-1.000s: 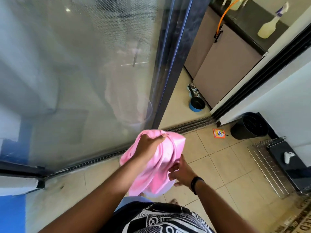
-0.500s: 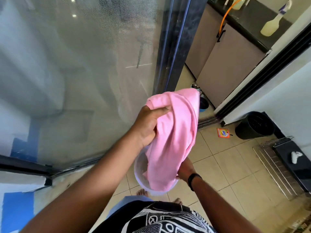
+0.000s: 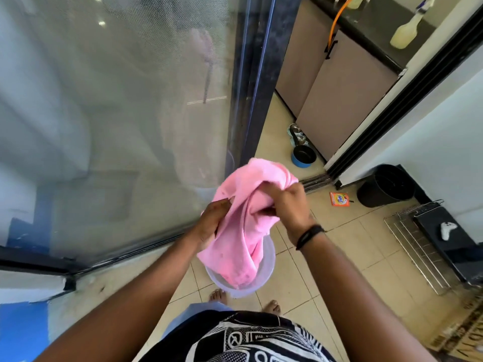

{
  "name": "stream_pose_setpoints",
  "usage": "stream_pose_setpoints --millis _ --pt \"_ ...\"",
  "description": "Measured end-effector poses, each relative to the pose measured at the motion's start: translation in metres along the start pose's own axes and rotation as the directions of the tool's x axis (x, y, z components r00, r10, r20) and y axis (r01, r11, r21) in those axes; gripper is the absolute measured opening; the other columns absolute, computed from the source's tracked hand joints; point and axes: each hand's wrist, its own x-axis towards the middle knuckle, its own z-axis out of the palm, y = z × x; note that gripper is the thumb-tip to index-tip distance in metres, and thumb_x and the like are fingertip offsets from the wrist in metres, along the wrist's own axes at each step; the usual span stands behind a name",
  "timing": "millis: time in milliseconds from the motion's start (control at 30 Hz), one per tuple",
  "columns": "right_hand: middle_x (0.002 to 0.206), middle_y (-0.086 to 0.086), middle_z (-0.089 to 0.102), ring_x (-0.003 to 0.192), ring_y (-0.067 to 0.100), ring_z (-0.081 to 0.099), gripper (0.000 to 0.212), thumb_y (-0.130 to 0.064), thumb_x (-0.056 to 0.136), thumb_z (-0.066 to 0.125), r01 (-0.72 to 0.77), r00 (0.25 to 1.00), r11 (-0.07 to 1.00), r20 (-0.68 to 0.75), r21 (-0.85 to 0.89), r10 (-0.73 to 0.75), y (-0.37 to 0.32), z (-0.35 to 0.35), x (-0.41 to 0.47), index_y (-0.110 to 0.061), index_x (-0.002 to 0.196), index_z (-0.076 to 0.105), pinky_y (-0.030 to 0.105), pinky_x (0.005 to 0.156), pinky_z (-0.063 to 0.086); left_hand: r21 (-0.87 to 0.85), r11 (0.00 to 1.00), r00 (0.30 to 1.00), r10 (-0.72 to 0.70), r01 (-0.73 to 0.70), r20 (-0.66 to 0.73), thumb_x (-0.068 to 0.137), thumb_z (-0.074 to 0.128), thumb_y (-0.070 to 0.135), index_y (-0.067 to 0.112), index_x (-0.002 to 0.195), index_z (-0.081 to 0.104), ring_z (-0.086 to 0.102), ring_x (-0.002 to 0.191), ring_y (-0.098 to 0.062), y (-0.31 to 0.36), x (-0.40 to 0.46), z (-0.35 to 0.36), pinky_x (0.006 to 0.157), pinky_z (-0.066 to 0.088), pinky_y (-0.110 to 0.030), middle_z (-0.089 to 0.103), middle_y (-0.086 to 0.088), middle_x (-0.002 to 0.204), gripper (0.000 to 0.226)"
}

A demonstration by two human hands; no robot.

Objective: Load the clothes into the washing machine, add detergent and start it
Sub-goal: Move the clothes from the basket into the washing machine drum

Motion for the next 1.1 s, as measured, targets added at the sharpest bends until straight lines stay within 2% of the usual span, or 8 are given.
stream_pose_setpoints --millis 200,333,500,667,767,900,1000,1100 --pt "0.077 0.006 0.074 0.081 0.029 0.072 0.007 -0.021 0.087 0.073 0.119 0.993 0.983 -0.031 0.138 -0.116 -0.074 0.003 -0.003 -0.015 0.083 0.075 0.052 0.076 0.06 -0.01 0.999 0.978 0.045 -0.044 0.202 0.039 0.098 0.051 0.009 0.1 0.077 0.072 0.092 -0.017 0.029 -0.029 0.019 0.089 0.057 -0.032 0.076 -0.005 0.098 0.078" --pt "0.077 0.007 0.071 0.07 0.02 0.069 0.01 -0.022 0.092 0.069 0.133 0.991 0.971 0.001 0.197 -0.136 -0.092 -0.003 -0.007 -0.013 0.091 0.072 0.036 0.064 0.056 0.177 0.963 0.977 0.19 -0.205 0.097 0.06 0.089 0.013 0.016 0.098 0.079 0.072 0.1 -0.021 0.05 -0.035 0.041 0.088 0.057 -0.037 0.077 -0.007 0.102 0.04" --pt "0.072 0.01 0.068 0.06 0.023 0.063 0.023 -0.028 0.095 0.064 0.078 0.997 0.944 -0.051 0.321 -0.065 -0.071 -0.017 -0.007 -0.005 0.099 0.064 0.032 0.059 0.055 0.225 0.944 0.948 0.279 -0.241 -0.156 0.061 0.09 0.025 0.009 0.098 0.077 0.073 0.101 -0.029 0.058 -0.032 0.056 0.094 0.057 -0.053 0.077 -0.014 0.103 0.042" --pt "0.072 0.01 0.067 0.051 0.017 0.059 0.024 -0.013 0.096 0.057 0.063 0.947 0.914 -0.314 0.4 0.072 -0.012 -0.026 -0.002 -0.01 0.12 0.052 0.025 0.053 0.046 0.137 0.955 0.924 0.291 -0.264 -0.25 0.082 0.078 0.013 0.014 0.101 0.075 0.072 0.096 -0.023 0.075 -0.03 0.076 0.092 0.056 -0.043 0.077 -0.007 0.098 0.02" --pt "0.076 0.011 0.066 0.056 0.02 0.059 0.032 0.007 0.089 0.05 -0.06 0.947 0.962 -0.29 0.265 0.139 0.033 -0.031 0.004 -0.01 0.115 0.052 0.03 0.055 0.046 0.098 0.953 0.913 0.302 -0.286 -0.275 0.082 0.077 0.019 0.011 0.109 0.072 0.071 0.104 -0.026 0.095 -0.031 0.091 0.093 0.055 -0.042 0.075 -0.012 0.107 0.029" --pt "0.104 0.012 0.062 0.081 0.022 0.062 0.057 0.009 0.079 0.066 -0.173 0.978 0.961 0.075 -0.218 0.193 0.092 -0.04 0.003 -0.024 0.122 0.048 0.034 0.066 0.055 0.041 0.946 0.898 0.318 -0.321 -0.304 0.088 0.075 0.016 0.008 0.11 0.07 0.072 0.096 -0.018 0.124 -0.043 0.115 0.088 0.058 -0.038 0.075 -0.007 0.101 0.024" --pt "0.106 -0.001 0.065 0.092 0.014 0.062 0.089 -0.031 0.053 0.097 -0.121 0.93 0.877 0.257 -0.465 0.264 0.117 -0.032 0.004 -0.025 0.125 0.045 0.023 0.067 0.051 -0.011 0.93 0.895 0.35 -0.367 -0.278 0.089 0.074 0.014 0.014 0.106 0.069 0.073 0.097 -0.018 0.148 -0.062 0.133 0.091 0.059 -0.04 0.075 -0.003 0.097 0.017" --pt "0.101 -0.008 0.062 0.09 0.013 0.063 0.088 -0.062 0.047 0.089 -0.145 0.929 0.835 0.217 -0.53 0.299 0.14 -0.023 0.014 -0.025 0.117 0.05 0.024 0.074 0.053 -0.138 0.908 0.91 0.367 -0.395 -0.19 0.091 0.071 0.017 0.007 0.12 0.066 0.07 0.108 -0.025 0.168 -0.078 0.146 0.097 0.056 -0.045 0.074 -0.011 0.112 0.03"
